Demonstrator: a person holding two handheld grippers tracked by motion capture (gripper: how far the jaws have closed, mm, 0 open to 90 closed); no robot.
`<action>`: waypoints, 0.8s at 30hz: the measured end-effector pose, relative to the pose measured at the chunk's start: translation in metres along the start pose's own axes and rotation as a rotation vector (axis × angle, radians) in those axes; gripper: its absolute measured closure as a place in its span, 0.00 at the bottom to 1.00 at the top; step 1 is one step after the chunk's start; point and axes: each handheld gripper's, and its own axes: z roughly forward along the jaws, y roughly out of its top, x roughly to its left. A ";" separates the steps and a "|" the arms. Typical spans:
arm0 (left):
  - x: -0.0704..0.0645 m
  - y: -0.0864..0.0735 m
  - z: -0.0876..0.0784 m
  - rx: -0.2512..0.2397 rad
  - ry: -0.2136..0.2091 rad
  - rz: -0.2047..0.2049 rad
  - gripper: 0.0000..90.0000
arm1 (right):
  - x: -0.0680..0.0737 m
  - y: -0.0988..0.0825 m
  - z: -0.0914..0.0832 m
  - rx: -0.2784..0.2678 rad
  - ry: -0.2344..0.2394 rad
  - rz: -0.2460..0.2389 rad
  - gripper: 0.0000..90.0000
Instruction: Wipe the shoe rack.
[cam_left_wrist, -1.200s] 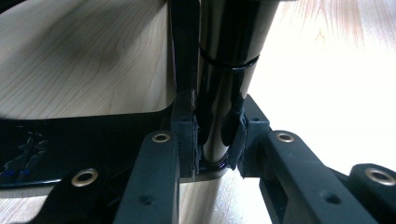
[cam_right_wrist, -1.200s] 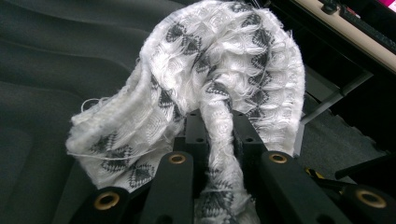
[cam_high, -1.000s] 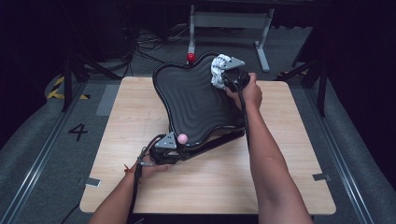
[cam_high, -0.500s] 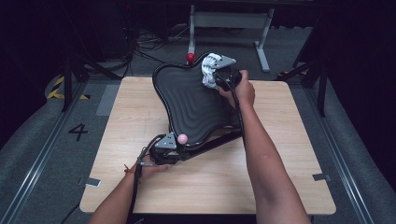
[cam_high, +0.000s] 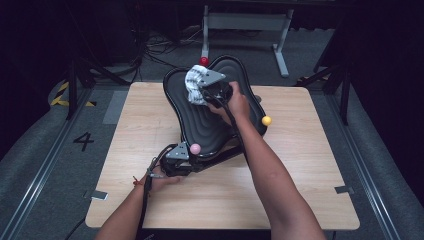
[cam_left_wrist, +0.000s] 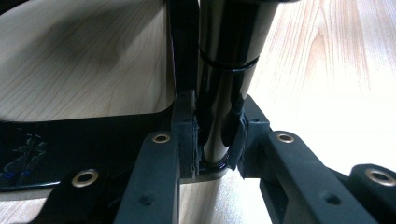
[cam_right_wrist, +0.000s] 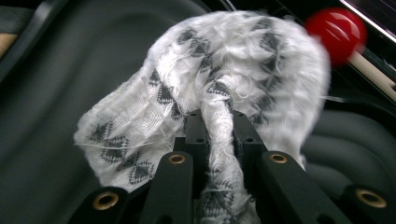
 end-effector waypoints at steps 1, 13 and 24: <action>0.000 0.000 0.000 0.000 -0.001 -0.002 0.82 | 0.005 0.003 0.001 -0.007 0.006 -0.010 0.89; 0.000 0.000 0.000 0.001 0.002 -0.001 0.82 | 0.027 0.016 0.003 -0.015 0.051 -0.066 0.89; 0.001 0.000 0.000 0.003 0.000 -0.011 0.82 | -0.013 -0.017 -0.008 0.043 -0.043 -0.013 0.89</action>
